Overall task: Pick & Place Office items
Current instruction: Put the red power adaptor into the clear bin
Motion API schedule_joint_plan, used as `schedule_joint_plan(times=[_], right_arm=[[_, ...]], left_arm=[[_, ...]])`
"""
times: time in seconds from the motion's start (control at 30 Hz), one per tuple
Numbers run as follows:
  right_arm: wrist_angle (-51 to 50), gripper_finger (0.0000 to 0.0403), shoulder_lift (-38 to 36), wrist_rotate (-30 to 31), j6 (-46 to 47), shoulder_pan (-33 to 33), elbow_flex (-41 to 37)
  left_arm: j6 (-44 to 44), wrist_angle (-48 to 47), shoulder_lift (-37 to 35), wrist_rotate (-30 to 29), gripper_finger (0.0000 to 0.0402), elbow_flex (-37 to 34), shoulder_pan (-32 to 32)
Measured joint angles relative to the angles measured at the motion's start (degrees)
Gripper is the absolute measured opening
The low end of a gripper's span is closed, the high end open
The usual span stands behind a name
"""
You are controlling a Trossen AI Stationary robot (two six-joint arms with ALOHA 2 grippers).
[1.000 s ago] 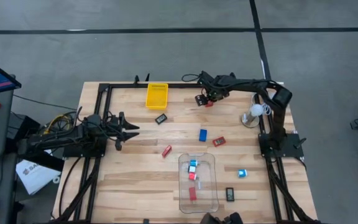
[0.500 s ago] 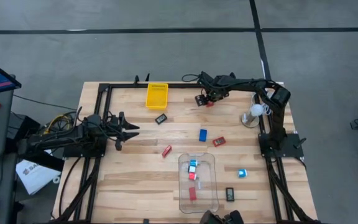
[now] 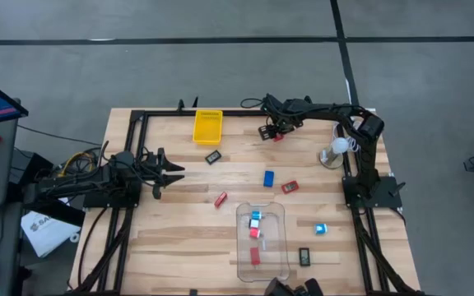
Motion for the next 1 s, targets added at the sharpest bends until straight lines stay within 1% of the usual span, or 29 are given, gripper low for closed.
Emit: schedule_joint_plan(times=[0.13, 0.23, 0.4, 0.57, 0.67, 0.77, 1.0], right_arm=[[0.0, 0.0192, 0.0, 1.0, -0.5, 0.5, 0.0], [0.2, 0.0192, -1.4, 1.5, -1.3, 0.8, -0.1], [-2.2, 0.0192, -6.0, 1.6, -2.3, 2.1, -0.6], [-6.0, 0.0192, -10.6, 1.8, -3.6, 5.9, -0.5], [-6.5, 0.0192, -14.2, 1.8, -3.6, 9.7, -0.4], [-7.2, 0.0192, -16.9, 1.7, -2.8, 14.8, -0.4], [-6.7, 0.0192, -21.9, 1.8, 2.7, 30.2, -0.4]], left_arm=[[0.0, 0.0, 0.0, 0.0, 0.0136, 0.0, 0.0], [0.0, 0.0, 0.0, 0.0, 0.0136, 0.0, 0.0], [0.0, 0.0, 0.0, 0.0, 0.0136, 0.0, 0.0], [0.0, 0.1, 0.0, 0.0, 0.0136, 0.0, 0.0], [0.0, 0.1, 0.0, 0.0, 0.0136, 0.0, 0.0], [0.0, 0.1, 0.0, 0.0, 0.0136, 0.0, 0.0], [0.0, 0.1, 0.0, 0.0, 0.0136, 0.0, 0.0]])
